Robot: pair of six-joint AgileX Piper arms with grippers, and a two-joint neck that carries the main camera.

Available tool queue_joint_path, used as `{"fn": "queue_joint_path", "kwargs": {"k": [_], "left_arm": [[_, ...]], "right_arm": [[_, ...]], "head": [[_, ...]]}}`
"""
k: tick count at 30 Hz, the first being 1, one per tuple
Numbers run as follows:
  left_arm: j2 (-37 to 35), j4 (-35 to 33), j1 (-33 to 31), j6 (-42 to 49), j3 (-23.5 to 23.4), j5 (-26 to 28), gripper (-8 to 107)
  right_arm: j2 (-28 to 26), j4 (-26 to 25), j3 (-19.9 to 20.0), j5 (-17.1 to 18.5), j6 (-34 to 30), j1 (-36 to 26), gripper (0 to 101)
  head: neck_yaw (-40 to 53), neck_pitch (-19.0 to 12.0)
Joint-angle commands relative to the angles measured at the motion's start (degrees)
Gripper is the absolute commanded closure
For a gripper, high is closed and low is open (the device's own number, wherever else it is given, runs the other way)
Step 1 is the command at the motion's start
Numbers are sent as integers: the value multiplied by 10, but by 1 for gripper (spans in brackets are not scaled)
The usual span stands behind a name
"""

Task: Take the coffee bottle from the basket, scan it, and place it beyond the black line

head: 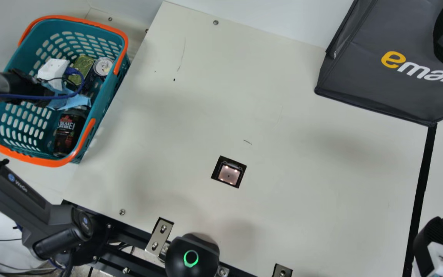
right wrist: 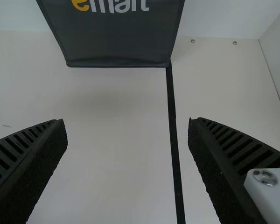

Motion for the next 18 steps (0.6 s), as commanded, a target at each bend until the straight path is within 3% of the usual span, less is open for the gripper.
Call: {"fn": "queue_joint_path", "kwargs": {"k": [1,18], "left_arm": [[-7,3,-1,-5,-3,6,89],[-86,13,-4,-38,-9,39,89]], "right_arm": [[0,0,0,0,0,0,10],[0,0,0,0,0,0,10]], "head": [[1,-15],[1,-15]]}}
